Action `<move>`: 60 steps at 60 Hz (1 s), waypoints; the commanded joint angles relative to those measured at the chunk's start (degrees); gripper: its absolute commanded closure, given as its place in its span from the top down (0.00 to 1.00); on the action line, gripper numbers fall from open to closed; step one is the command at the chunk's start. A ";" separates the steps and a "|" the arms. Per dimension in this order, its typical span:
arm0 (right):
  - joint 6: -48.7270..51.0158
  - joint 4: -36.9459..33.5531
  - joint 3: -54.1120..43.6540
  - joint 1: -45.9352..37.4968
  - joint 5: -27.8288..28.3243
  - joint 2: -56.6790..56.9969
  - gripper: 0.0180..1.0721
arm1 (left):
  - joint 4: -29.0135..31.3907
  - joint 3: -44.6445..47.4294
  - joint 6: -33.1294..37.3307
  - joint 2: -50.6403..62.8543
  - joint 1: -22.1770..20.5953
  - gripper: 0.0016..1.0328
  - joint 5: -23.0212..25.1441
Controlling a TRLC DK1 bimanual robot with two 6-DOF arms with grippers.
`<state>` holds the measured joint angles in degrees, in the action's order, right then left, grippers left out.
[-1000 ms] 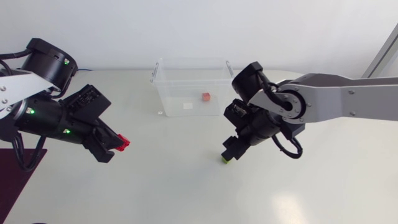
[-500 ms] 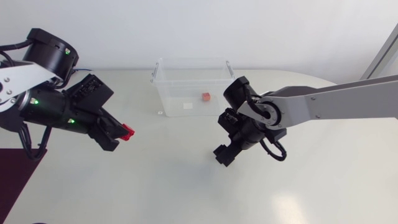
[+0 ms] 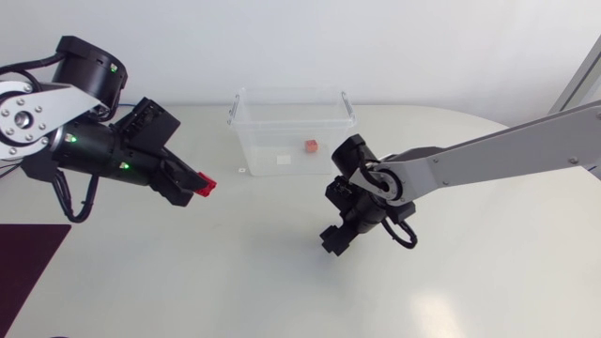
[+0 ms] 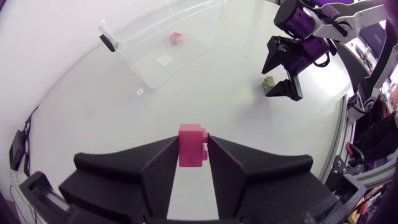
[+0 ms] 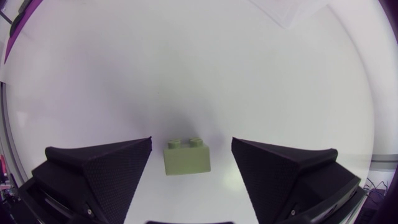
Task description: Place the duplo bricks in the container
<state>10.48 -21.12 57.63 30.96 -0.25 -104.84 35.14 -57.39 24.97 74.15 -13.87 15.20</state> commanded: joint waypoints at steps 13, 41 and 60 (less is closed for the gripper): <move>1.91 0.29 -1.64 -1.08 0.52 -0.54 0.48 | -0.59 -4.49 -2.12 3.28 0.25 0.29 1.15; 3.76 -0.23 -3.49 -2.57 2.62 4.91 0.40 | -2.88 -9.15 -4.05 7.59 0.42 0.29 1.50; 2.97 -6.21 0.82 -2.48 2.54 12.02 0.40 | -5.34 -19.52 -7.39 15.50 0.42 0.29 1.59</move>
<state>13.34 -25.85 56.49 28.71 2.15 -94.54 30.63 -72.66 19.44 86.30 -13.54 16.25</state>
